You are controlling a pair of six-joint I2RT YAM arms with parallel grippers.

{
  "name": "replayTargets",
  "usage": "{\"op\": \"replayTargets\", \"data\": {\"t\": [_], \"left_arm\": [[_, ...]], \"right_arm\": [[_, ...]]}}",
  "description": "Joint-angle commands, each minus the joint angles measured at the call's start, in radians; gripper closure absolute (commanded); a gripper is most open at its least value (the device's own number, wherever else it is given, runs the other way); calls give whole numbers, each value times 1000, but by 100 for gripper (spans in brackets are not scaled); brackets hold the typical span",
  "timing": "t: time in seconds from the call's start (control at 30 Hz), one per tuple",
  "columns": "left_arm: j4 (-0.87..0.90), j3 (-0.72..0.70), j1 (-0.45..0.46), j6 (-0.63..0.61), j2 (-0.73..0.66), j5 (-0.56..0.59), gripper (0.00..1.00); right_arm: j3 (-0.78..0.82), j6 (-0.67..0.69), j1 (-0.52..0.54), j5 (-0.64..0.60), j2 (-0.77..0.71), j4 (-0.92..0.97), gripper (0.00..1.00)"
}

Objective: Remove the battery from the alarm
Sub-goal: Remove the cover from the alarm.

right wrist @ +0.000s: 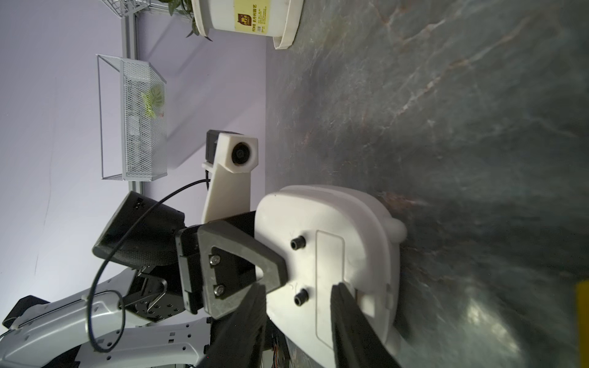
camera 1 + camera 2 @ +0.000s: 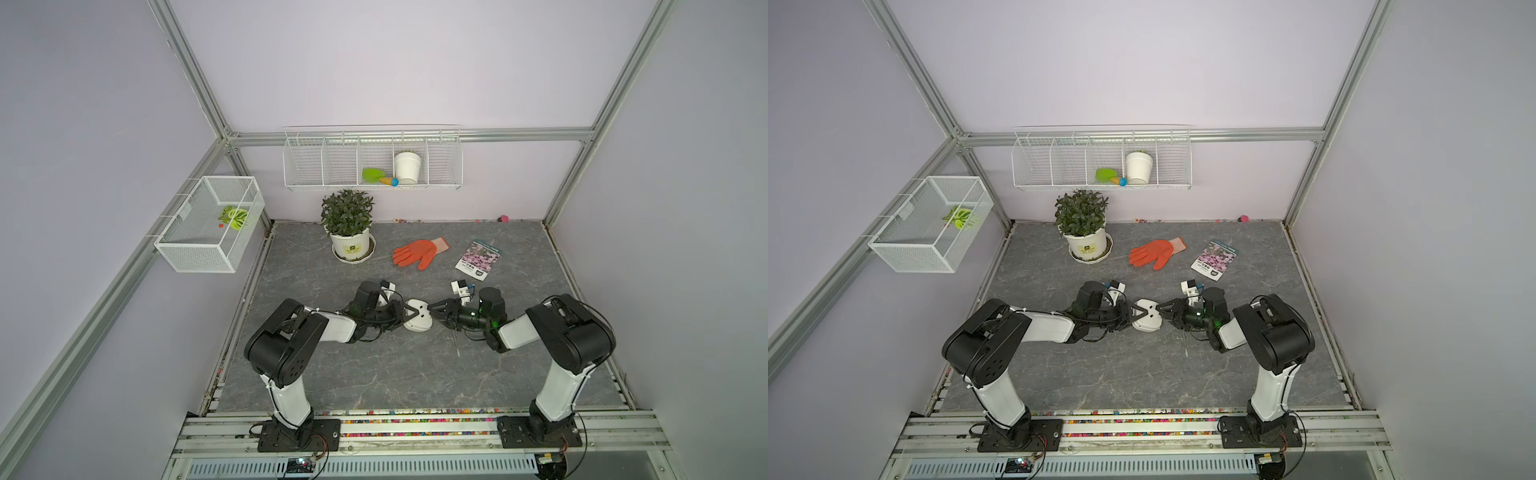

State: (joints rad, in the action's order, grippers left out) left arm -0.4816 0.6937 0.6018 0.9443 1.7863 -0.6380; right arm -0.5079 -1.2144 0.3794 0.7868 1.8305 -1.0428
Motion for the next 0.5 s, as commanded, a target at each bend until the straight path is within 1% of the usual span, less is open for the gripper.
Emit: {"op": "replayTargets", "data": {"t": [0.0,0.23,0.47], "left_arm": [[32,15,4,-24,28,6,90],[33,15,4,-25,26,5,90],[42,14,4,-30,22,11,90]], "right_arm": [[-9,17,4,14,2,-1,60],[3,38,4,-18,-1,35,59],[0,60,3,-20,-6,83,59]]}}
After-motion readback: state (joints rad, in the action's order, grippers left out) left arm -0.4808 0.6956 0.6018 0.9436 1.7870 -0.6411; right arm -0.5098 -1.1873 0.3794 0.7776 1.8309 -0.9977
